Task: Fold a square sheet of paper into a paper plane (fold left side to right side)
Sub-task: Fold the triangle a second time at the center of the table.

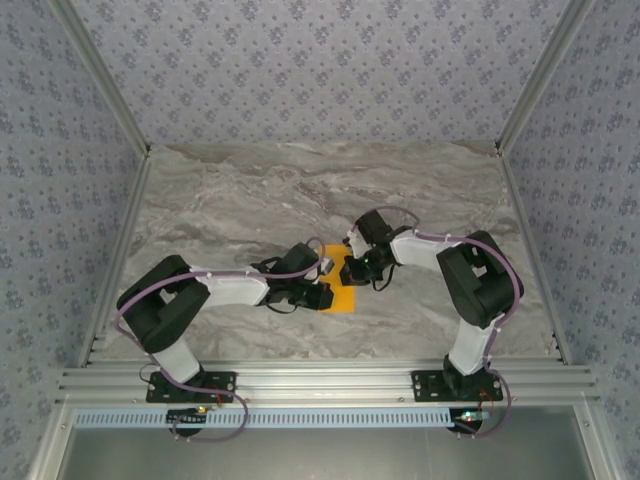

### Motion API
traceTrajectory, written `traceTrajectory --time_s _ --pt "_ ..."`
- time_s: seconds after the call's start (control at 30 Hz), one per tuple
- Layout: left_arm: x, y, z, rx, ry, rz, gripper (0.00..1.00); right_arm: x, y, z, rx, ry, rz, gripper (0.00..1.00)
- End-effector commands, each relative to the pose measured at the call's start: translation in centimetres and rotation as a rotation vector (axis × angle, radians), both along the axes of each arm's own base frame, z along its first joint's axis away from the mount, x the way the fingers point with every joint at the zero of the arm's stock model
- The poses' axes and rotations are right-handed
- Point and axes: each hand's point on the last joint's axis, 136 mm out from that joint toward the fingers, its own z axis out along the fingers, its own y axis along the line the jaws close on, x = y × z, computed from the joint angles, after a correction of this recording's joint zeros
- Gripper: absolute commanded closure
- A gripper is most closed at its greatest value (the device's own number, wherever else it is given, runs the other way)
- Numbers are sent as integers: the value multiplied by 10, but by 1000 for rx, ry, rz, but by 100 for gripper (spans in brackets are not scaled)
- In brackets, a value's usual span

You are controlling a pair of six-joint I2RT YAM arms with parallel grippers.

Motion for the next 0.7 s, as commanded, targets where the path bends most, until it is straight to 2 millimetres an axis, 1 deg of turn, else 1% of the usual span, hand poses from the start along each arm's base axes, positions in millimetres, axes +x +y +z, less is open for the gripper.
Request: traceTrajectory --time_s 0.0,0.27,0.67 --pt "-6 13 -15 55 14 -7 95 -16 -23 -23 -140 67 2 100" --pt "-17 31 -32 110 42 5 96 -18 -29 -29 -176 86 2 100" --pt "-29 51 -37 128 59 36 96 -18 -34 -33 -213 96 0 100"
